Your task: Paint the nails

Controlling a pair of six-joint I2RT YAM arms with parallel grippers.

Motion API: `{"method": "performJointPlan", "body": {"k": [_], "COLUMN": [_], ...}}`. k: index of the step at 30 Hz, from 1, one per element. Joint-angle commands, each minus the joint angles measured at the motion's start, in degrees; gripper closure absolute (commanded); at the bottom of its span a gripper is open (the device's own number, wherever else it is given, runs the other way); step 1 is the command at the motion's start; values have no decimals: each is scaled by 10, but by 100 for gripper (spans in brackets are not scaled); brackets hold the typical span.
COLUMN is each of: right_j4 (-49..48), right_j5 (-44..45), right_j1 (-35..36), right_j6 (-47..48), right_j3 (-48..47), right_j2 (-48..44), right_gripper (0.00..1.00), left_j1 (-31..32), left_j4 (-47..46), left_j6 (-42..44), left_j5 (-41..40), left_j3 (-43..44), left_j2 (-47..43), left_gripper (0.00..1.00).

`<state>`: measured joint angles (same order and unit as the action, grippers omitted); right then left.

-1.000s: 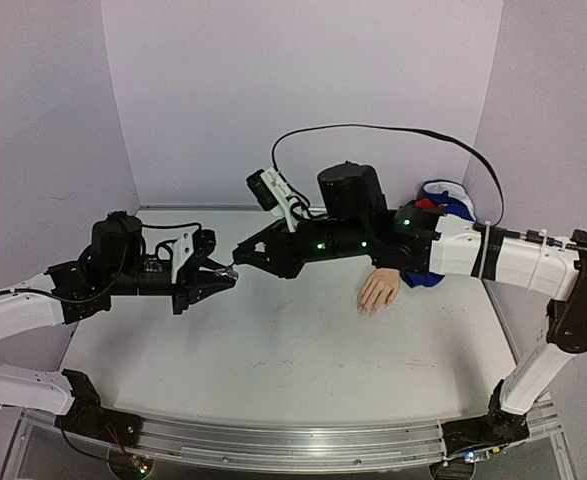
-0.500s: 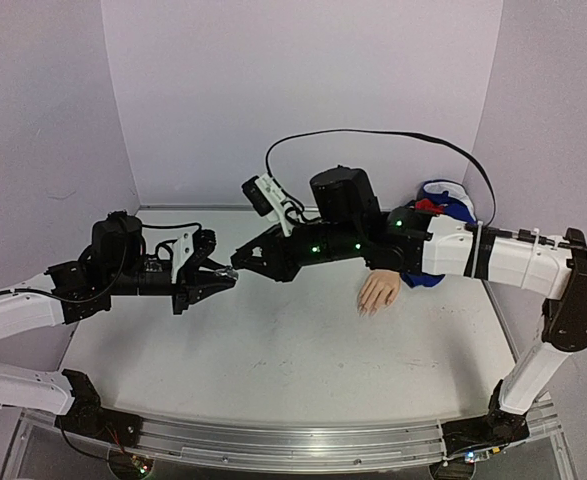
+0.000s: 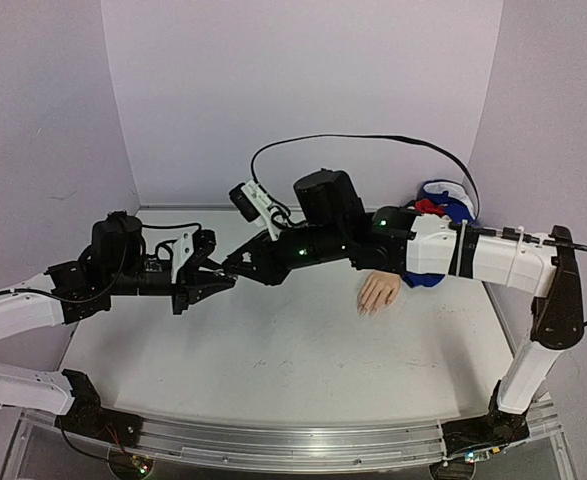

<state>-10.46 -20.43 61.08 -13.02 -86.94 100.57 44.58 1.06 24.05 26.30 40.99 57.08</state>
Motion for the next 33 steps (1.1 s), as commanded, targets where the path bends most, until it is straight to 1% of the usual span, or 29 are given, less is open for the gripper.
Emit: {"method": "performJointPlan", "body": {"k": [1,4,6,8,11,15,19,22,25,27,30,33], "right_j4": [5,14,25,26,32,28,0,-23,-28,-38,-53,-83], "right_j5": [-10,18,58,68,85,93,99,90,72,53,7,-79], "right_j1": [4,6,7,16,30,29,15,-5,-25,-35,-46,-50], "right_j6": [1,-18,-71,-113,-151,-166,-174,-176,-168,-157,-132,-43], "right_j3": [-39,-48,-56,-61,-77,-68,-27,7,33,53,77,115], "right_j2": [17,32,44,56,78,79,37,-1,-36,-65,-104,-132], "right_gripper": [100,100,99,98,94,86,70,60,45,37,26,21], "left_j1": [3,5,5,6,7,8,8,7,7,7,6,2], "left_j4": [-21,-21,-21,-21,-21,-21,-21,-21,-22,-21,-22,-22], "left_j6": [1,0,-2,-6,-12,-24,-38,-46,-50,-51,-55,-71], "left_j5": [5,3,-2,-10,-16,-21,-39,-44,-44,-47,-40,-1], "left_j3": [14,15,15,17,20,22,22,24,25,25,27,33], "left_j2": [-5,-4,-3,0,7,13,20,27,31,33,38,48], "left_gripper": [100,100,100,100,100,100,100,100,100,100,100,100]}}
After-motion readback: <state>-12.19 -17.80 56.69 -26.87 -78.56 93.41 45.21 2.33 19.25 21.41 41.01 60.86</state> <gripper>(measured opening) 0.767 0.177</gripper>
